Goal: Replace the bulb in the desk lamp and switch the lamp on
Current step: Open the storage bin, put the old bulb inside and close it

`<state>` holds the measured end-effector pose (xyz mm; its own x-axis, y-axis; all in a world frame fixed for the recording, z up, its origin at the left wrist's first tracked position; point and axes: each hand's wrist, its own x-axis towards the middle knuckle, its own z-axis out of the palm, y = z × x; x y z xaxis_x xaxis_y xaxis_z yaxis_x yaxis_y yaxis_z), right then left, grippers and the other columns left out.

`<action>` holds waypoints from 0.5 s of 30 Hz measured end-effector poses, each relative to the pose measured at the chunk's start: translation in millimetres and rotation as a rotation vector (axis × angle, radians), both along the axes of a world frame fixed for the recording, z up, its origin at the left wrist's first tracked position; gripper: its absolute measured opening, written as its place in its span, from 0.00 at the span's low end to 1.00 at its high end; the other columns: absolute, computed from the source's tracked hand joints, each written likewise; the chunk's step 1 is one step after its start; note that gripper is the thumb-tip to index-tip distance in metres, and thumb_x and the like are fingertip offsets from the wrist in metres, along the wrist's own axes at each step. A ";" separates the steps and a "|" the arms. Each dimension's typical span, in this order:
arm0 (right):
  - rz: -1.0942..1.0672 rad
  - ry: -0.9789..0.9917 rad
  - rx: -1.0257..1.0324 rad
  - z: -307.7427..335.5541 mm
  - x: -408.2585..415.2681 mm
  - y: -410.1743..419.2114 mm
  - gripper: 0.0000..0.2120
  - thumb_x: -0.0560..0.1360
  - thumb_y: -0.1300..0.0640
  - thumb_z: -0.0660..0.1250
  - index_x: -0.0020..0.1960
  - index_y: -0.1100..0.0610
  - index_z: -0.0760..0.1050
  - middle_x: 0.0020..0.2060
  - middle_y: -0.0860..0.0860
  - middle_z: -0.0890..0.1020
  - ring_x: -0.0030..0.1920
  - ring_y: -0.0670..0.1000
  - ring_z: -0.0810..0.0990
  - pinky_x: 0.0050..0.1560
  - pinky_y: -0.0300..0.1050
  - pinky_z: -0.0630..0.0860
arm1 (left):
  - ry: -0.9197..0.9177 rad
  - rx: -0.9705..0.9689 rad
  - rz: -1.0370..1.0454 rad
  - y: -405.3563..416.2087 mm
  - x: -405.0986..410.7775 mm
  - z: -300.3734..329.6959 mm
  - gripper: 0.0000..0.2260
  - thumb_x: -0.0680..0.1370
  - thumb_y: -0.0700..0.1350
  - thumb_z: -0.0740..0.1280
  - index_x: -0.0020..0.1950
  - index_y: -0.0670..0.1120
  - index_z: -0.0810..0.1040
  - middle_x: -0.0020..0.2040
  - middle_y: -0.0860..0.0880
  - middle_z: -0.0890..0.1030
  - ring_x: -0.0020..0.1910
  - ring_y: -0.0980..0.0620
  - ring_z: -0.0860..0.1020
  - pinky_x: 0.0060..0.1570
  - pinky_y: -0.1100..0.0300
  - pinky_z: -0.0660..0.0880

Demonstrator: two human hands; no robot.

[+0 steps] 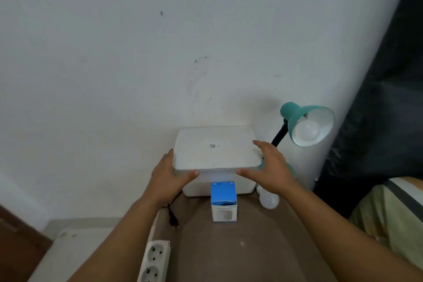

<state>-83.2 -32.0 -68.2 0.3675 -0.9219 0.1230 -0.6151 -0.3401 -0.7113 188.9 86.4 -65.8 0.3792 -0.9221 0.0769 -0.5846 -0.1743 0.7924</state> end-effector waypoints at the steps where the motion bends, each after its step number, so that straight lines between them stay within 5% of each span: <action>1: -0.004 0.014 0.026 -1.8 4.2 -5.4 0.53 0.60 0.31 0.75 0.78 0.45 0.56 0.78 0.51 0.58 0.77 0.53 0.57 0.75 0.55 0.59 | 0.031 0.003 0.000 -2.2 3.3 -4.4 0.38 0.65 0.66 0.77 0.70 0.58 0.67 0.62 0.62 0.75 0.62 0.58 0.73 0.56 0.63 0.73; 6: 0.034 0.089 0.158 -15.7 15.1 -27.3 0.62 0.56 0.27 0.73 0.80 0.45 0.45 0.80 0.49 0.49 0.78 0.53 0.53 0.75 0.52 0.55 | 0.118 0.049 -0.015 -19.9 12.7 -21.2 0.44 0.65 0.64 0.79 0.75 0.57 0.61 0.67 0.59 0.75 0.64 0.58 0.75 0.61 0.62 0.74; 8: 0.062 0.090 0.189 -20.3 16.3 -31.0 0.65 0.54 0.24 0.69 0.80 0.48 0.42 0.80 0.49 0.49 0.77 0.52 0.54 0.74 0.47 0.55 | 0.098 0.057 -0.007 -25.0 16.4 -22.4 0.41 0.65 0.65 0.78 0.72 0.61 0.61 0.59 0.66 0.75 0.56 0.68 0.75 0.49 0.75 0.72; 11: 0.069 0.058 0.184 -24.4 16.9 -33.4 0.66 0.54 0.24 0.68 0.80 0.50 0.43 0.79 0.49 0.53 0.76 0.50 0.58 0.73 0.45 0.57 | 0.054 0.058 0.006 -29.5 20.7 -23.8 0.41 0.64 0.67 0.77 0.71 0.61 0.62 0.57 0.66 0.75 0.51 0.69 0.74 0.40 0.79 0.70; 15: 0.046 0.048 0.143 -23.7 18.0 -32.0 0.63 0.55 0.27 0.70 0.80 0.52 0.47 0.77 0.50 0.61 0.72 0.50 0.62 0.66 0.39 0.58 | 0.051 0.065 0.025 -28.8 22.3 -26.9 0.55 0.61 0.68 0.77 0.81 0.51 0.57 0.71 0.53 0.74 0.62 0.57 0.73 0.57 0.67 0.73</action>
